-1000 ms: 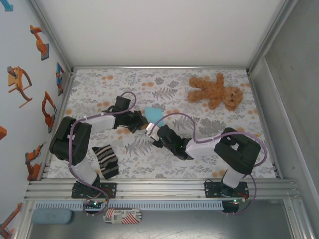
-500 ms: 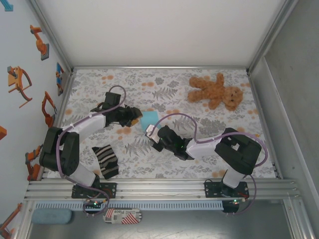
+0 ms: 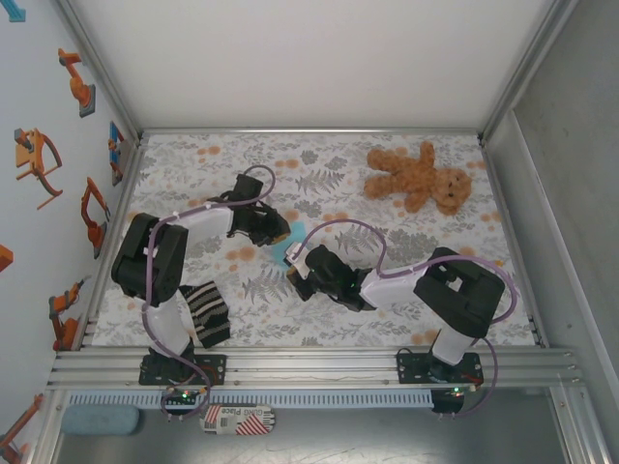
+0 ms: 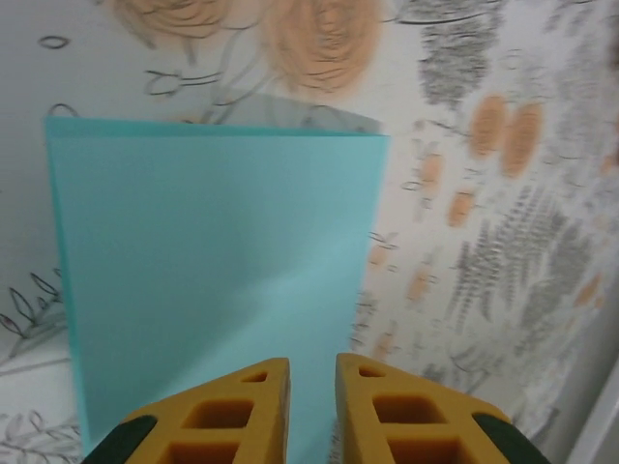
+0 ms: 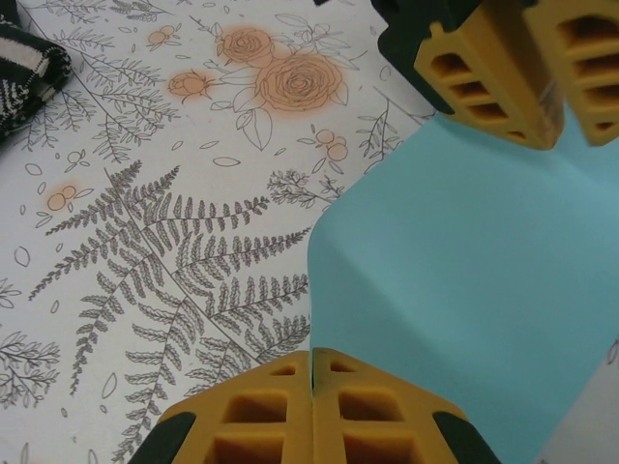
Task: Fold a paper plane with a square sheet of paper (pick it up from the middle)
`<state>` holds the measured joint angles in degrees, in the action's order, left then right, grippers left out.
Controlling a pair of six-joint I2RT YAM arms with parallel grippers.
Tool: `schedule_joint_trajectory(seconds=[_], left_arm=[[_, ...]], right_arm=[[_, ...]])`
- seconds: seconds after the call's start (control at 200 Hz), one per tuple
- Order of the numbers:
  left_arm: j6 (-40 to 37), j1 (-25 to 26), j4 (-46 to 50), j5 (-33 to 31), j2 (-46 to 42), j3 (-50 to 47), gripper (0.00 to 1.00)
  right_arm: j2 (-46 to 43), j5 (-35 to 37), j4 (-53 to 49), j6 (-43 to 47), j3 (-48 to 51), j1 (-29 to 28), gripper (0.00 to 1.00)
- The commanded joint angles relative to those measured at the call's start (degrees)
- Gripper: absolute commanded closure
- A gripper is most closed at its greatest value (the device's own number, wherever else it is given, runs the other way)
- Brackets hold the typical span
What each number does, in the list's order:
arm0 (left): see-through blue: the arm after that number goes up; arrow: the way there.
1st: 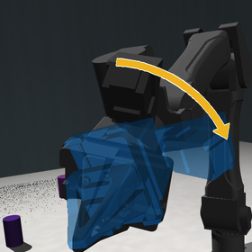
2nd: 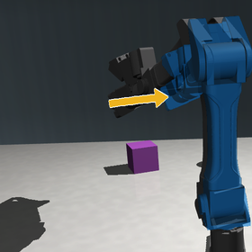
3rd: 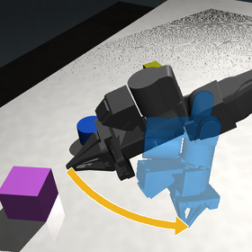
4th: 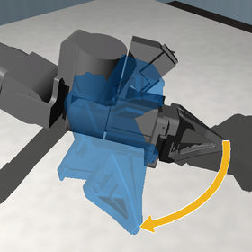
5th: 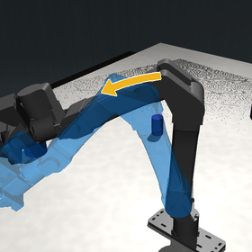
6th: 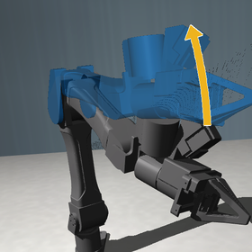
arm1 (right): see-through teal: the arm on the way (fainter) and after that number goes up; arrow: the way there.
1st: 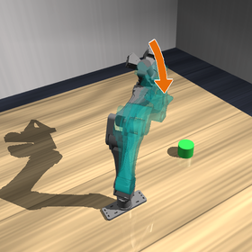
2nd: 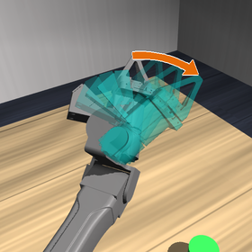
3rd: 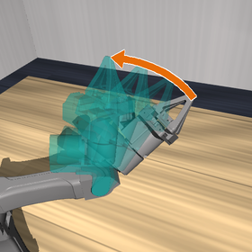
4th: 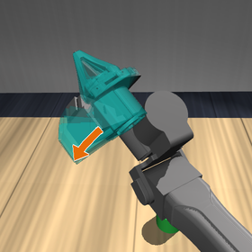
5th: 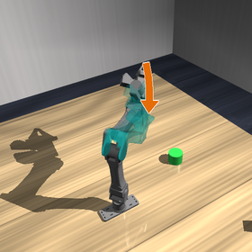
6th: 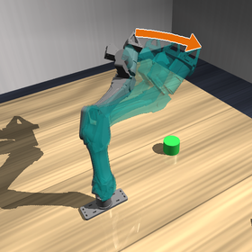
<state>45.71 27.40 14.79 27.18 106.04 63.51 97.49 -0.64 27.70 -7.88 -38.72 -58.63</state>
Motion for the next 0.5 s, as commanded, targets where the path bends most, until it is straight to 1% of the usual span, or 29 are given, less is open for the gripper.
schedule_joint_trajectory(seconds=[0.0, 0.205, 0.341, 0.496], left_arm=[[-4.33, 0.67, 5.16, -2.57, 1.53, 2.99, 0.84], [-6.83, 1.32, 9.00, -4.63, 5.68, 5.26, 0.88], [-7.48, 1.65, 9.82, -5.19, 7.09, 5.71, 0.89], [-7.83, 1.74, 9.94, -5.12, 7.87, 6.09, 0.92]], right_arm=[[0.94, -0.95, 0.82, -4.28, 0.19, 0.48, 1.00], [1.37, -2.56, 0.07, -8.32, -0.34, 1.49, 1.00], [2.30, -1.41, -2.32, -10.96, -1.78, 2.32, 1.00], [3.40, -0.39, -2.39, -13.65, -2.23, 3.43, 1.00]])
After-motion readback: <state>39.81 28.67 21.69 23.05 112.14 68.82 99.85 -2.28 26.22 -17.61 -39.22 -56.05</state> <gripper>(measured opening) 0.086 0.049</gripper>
